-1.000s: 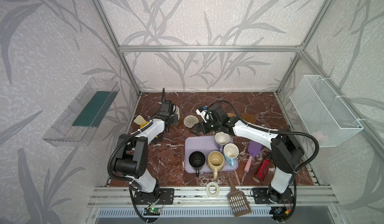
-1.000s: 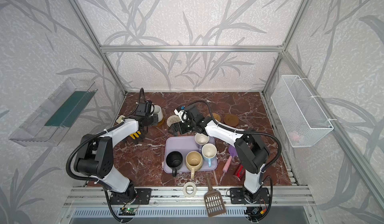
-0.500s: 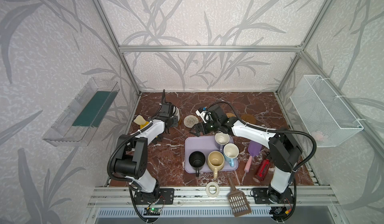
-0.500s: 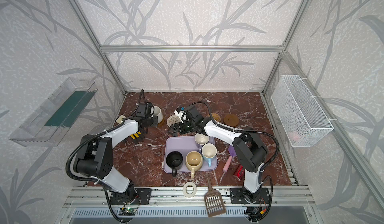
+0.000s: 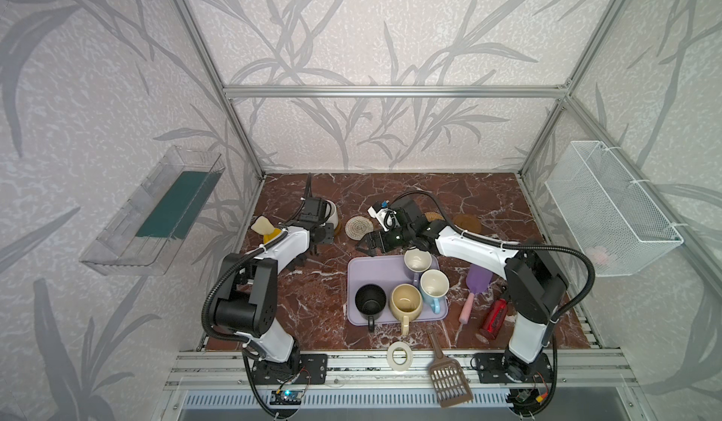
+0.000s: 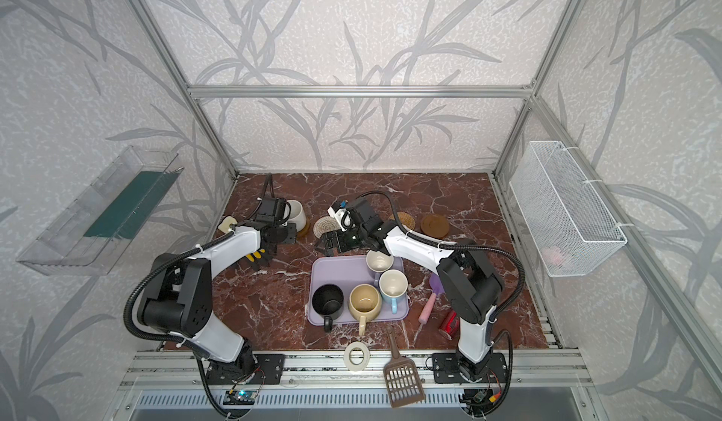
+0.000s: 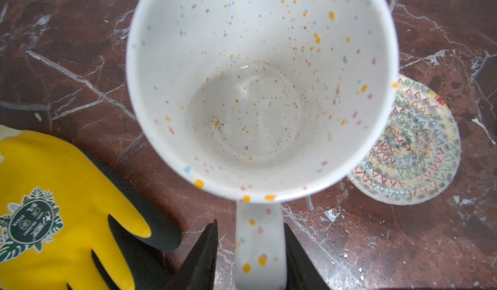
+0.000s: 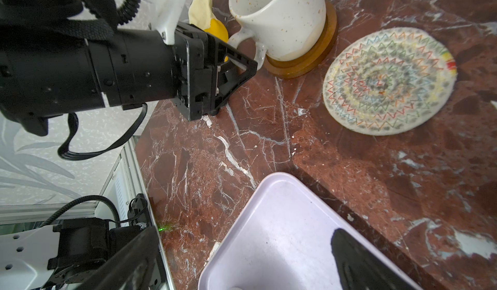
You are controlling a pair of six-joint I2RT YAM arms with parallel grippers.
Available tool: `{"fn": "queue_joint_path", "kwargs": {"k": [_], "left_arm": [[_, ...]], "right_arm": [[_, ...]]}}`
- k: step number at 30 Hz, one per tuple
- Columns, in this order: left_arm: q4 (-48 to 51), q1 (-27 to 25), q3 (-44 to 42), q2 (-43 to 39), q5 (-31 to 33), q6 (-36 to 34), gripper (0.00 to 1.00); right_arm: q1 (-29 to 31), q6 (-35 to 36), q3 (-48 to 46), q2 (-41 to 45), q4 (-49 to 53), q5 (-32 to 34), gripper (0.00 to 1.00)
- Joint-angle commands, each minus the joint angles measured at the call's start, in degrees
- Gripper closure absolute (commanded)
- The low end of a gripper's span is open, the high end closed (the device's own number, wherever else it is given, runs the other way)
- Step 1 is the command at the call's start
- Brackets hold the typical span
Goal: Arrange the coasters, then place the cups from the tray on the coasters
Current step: 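Lower the speckled mug onto the wooden coaster and open the left gripper, then move the right gripper into the tray and grasp the lavender mug rim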
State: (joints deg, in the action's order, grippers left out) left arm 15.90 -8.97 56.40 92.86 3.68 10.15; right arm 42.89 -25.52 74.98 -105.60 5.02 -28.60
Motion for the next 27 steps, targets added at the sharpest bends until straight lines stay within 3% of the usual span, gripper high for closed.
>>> {"fn": "queue_joint_path", "kwargs": {"k": [1, 13, 21, 25, 27], "left_arm": [[1.1, 0.2, -0.5, -2.7, 0.0, 0.8, 0.48], [6.7, 0.2, -0.5, -14.8, -1.8, 8.6, 0.01], [11.0, -0.9, -0.2, -25.1, -11.9, 14.0, 0.01], [11.3, -2.5, -0.4, -28.7, -20.4, 15.7, 0.01], [11.5, -3.5, -1.0, -30.7, -22.7, 17.0, 0.01]], "right_arm": [[0.0, 0.5, 0.2, 1.4, 0.7, 0.0, 0.01], [0.7, 5.0, 1.0, 12.1, 14.5, 17.0, 0.01], [-0.1, 4.4, -6.0, 21.4, 12.7, 24.7, 0.01], [-5.1, 2.8, -8.8, 23.1, 13.5, 16.0, 0.01], [-8.7, 3.2, -7.4, 22.6, 19.4, 10.1, 0.01]]}}
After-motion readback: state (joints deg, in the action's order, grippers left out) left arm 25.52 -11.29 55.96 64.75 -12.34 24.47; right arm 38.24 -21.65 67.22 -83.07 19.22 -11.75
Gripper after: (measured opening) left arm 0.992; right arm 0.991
